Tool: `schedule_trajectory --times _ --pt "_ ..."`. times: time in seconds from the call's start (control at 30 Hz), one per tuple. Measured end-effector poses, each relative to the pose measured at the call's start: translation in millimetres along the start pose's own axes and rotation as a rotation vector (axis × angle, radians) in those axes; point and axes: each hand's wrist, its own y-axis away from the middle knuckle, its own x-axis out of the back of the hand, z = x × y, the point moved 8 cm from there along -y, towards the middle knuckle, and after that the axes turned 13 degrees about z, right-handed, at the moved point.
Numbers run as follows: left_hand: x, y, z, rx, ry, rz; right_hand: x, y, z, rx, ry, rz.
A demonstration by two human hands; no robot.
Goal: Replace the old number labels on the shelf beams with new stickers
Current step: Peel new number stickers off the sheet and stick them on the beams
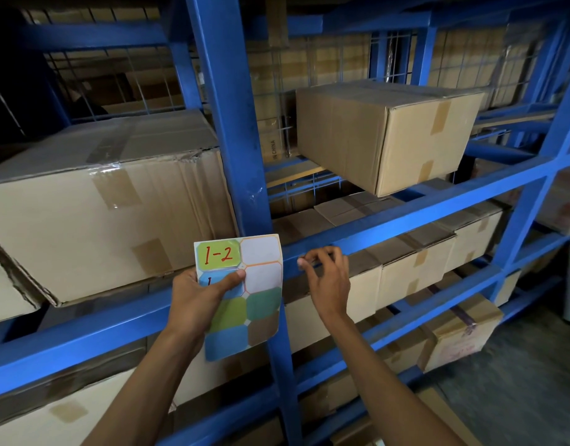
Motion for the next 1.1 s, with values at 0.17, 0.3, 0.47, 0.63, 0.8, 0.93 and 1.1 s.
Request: schedule_trajectory --times 0.17,0.3,0.47,0.63,0.8,0.93,1.1 --pt "2.1 -0.9 -3.9 0.011 -0.023 0.009 -5.4 -8.7 3.7 -0.069 -0.018 -0.047" --pt "1.2 -0.9 -3.5 0.010 -0.027 0.004 -5.1 -7.9 5.3 -0.103 -0.048 -0.016" --pt "2.7 -2.8 -2.4 0.012 -0.033 0.008 -0.4 3.0 13.8 -0.053 -0.097 0.001" --pt "0.9 -3.9 -5.7 0.029 -0.052 0.018 2.3 8.6 23.5 -0.194 -0.153 0.046" --pt "-1.8 -2.8 -7.4 0.029 -0.051 0.015 -0.5 -0.8 30.3 -0.210 -0.078 -0.040" --pt "-3.5 0.2 -6.7 0.032 -0.042 0.014 -2.3 -6.5 30.1 -0.165 0.048 -0.121" --pt "1.2 2.8 -8.0 0.068 0.018 0.021 -0.3 -2.5 19.4 -0.196 -0.003 -0.150"
